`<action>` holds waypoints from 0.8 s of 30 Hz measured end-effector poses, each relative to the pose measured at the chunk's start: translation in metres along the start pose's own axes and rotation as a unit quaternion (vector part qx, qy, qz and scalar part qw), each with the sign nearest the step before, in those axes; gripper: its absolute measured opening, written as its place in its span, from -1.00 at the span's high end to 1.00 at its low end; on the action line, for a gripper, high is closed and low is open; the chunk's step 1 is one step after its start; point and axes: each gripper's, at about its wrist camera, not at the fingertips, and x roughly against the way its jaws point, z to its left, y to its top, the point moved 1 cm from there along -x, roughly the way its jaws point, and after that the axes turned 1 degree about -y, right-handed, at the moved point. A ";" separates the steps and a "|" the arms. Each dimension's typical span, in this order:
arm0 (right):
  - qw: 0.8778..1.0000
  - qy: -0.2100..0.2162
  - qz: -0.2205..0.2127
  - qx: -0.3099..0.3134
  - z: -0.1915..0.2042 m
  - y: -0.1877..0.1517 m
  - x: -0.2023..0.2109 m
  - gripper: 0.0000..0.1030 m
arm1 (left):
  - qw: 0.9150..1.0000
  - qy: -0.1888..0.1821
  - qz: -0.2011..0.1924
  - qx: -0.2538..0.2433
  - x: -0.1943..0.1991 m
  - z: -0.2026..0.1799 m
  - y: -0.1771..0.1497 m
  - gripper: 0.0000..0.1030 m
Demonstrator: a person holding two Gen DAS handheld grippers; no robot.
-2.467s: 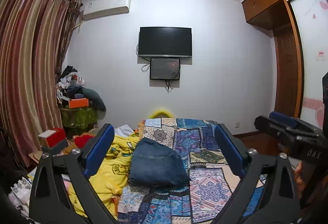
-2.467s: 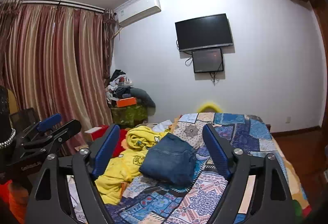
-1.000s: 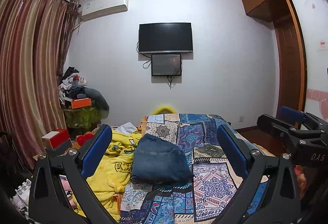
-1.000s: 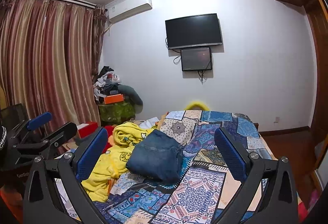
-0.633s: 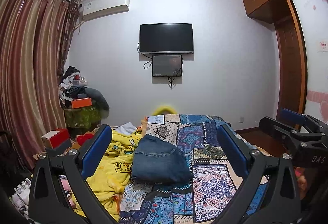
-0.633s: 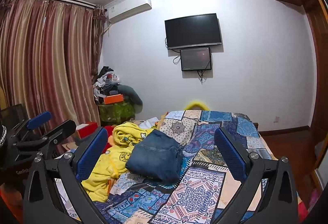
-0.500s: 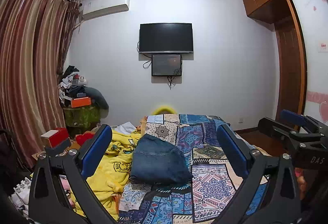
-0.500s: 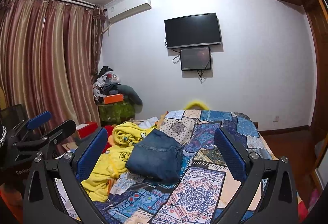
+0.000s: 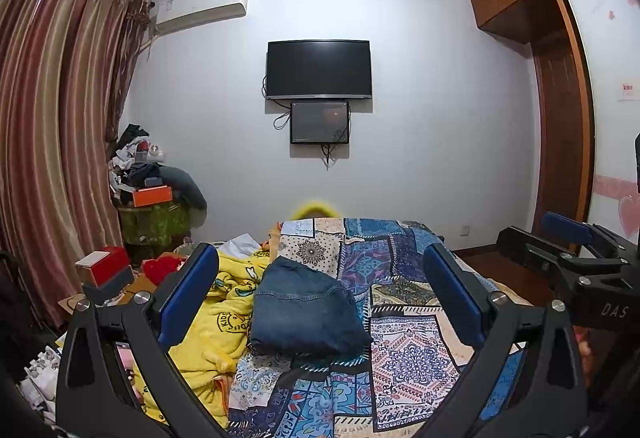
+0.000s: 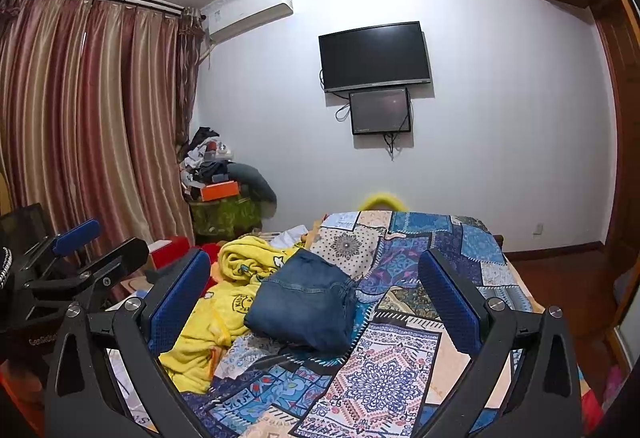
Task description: Fold large clothes
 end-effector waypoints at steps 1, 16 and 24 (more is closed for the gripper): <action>1.000 0.000 0.000 0.000 0.000 0.000 0.000 -1.00 | 1.000 -0.001 -0.001 0.000 0.000 0.000 0.000 -0.99; 1.000 -0.006 0.005 0.001 0.002 -0.001 -0.003 -1.00 | 1.000 -0.008 0.011 -0.008 -0.006 -0.001 -0.003 -0.99; 1.000 -0.010 0.007 -0.001 0.002 -0.003 -0.005 -1.00 | 1.000 -0.017 0.016 0.000 -0.009 0.000 -0.005 -0.99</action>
